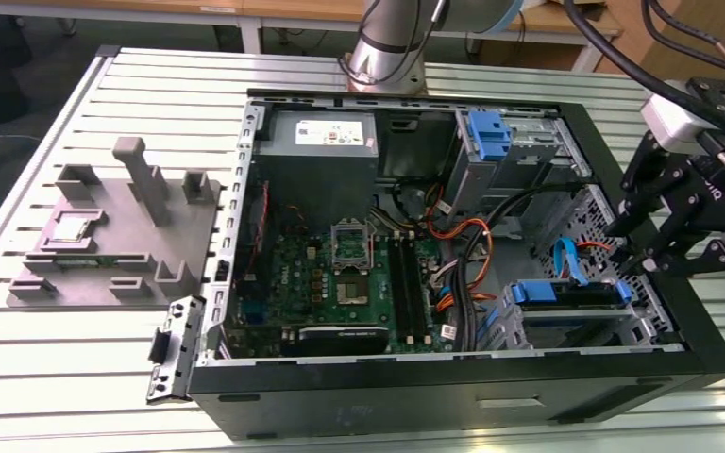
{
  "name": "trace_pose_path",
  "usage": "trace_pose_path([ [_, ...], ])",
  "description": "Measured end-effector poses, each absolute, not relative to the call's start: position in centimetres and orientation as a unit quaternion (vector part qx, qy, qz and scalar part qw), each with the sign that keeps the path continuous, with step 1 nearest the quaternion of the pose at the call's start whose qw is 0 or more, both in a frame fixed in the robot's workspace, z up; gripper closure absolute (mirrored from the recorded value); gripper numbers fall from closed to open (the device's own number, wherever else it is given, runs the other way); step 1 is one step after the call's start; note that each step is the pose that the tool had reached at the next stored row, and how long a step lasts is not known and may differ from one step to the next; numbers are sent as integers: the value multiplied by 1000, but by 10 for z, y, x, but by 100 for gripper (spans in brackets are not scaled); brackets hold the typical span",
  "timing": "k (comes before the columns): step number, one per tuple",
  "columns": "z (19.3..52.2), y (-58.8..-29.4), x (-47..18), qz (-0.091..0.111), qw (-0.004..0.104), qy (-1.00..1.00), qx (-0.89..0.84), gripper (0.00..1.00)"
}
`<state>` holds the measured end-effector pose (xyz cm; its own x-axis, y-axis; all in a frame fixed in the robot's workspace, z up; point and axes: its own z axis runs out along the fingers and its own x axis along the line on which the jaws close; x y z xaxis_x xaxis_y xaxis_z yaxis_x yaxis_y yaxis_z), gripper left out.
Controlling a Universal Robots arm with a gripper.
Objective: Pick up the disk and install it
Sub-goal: 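Insert the second disk wire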
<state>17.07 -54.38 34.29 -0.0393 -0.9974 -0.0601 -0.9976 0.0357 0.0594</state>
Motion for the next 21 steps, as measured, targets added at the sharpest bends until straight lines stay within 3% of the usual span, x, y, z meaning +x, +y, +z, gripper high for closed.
trace_pose_path([
  [3, 343, -544, 171, 42, 1, 720, -693, 53],
  [4, 343, -544, 171, 42, 1, 720, -693, 60],
  [17, 343, -544, 170, 42, 1, 720, -693, 61],
  [18, 343, -544, 170, 42, 1, 720, -693, 68],
  [21, 343, -544, 168, 42, 2, 720, -693, 68],
])
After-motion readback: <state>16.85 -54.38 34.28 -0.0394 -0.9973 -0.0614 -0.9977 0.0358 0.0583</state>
